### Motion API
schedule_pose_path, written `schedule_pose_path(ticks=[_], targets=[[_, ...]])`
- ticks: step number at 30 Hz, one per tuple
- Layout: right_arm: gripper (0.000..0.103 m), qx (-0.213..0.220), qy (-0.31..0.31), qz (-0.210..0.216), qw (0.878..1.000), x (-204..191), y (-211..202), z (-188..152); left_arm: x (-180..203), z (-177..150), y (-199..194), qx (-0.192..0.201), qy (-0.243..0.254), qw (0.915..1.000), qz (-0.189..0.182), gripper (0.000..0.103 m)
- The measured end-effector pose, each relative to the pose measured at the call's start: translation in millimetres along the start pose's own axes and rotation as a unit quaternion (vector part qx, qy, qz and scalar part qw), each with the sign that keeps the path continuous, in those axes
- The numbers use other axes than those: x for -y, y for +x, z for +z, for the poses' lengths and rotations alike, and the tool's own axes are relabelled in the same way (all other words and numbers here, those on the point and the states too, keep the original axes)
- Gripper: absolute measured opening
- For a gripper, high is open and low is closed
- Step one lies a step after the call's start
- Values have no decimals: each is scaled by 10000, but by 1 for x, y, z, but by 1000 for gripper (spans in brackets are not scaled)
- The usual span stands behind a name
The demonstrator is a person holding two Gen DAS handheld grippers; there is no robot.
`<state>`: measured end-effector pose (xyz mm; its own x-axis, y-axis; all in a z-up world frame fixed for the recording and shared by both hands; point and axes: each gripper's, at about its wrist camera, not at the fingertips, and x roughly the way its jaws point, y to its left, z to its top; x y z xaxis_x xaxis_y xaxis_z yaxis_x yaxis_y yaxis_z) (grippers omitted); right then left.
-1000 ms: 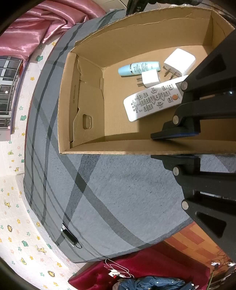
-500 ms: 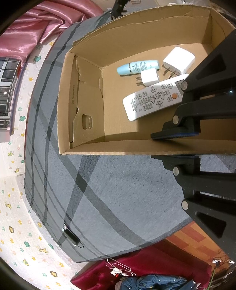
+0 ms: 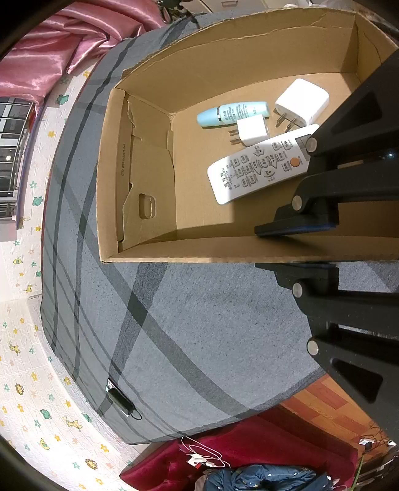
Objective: Organize rigid objects
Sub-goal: 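Lift the keyring with the right gripper and carry it over the box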
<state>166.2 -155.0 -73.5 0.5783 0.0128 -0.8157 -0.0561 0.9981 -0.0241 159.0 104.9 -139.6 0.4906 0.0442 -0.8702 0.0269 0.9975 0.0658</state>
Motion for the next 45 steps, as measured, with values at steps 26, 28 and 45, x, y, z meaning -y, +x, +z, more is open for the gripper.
schedule_pose_path(ticks=[26,28,45], targets=[[26,472,-666,688,9943,-89,-49,19,0,0,1,2,28,10000,21,15],[26,480,-709,760,9934,-98,-50,19,-1,0,1,3,27,10000,25,15],[26,-125,-1015,868,9910,-150,9,-2,0,1,1,-1,30,10000,22,15]])
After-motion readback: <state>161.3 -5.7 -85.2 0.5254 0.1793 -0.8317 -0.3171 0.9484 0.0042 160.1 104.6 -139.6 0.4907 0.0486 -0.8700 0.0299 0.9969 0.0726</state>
